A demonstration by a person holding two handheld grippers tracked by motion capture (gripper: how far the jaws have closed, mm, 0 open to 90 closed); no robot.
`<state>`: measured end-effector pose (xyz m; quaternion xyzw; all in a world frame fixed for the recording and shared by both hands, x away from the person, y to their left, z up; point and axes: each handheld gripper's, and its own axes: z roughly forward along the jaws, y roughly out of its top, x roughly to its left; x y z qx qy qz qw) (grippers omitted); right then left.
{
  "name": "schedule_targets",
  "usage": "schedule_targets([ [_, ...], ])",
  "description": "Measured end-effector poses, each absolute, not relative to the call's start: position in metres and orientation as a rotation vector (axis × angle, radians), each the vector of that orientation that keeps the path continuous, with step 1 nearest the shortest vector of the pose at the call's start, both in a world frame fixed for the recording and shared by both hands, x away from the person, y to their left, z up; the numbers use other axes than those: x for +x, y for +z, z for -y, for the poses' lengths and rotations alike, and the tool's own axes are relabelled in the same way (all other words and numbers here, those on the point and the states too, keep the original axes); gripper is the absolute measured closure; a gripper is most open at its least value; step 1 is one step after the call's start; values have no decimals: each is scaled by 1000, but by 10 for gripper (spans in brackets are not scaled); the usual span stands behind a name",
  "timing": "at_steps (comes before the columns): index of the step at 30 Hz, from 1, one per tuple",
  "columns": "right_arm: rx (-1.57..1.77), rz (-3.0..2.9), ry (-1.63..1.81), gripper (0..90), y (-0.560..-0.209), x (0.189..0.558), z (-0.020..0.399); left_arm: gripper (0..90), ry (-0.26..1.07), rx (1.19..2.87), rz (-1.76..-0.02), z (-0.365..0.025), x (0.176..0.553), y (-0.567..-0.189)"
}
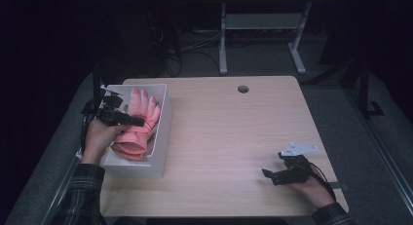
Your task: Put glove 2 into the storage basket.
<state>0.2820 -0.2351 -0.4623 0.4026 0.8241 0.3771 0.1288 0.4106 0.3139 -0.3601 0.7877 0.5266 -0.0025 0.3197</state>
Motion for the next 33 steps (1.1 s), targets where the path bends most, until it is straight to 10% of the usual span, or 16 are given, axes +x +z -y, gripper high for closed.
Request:
schedule_targets([
  [10, 1172, -2392, 1095, 82, -462, 282, 235, 522, -50, 2114, -1409, -307, 413, -398],
  [18, 1177, -2385, 1092, 82, -461, 281, 235, 160, 114, 2073, -1345, -313, 402, -366],
  [33, 1171, -2391, 1084, 82, -462, 281, 235, 139, 228, 2071, -1051, -248, 371, -294],
])
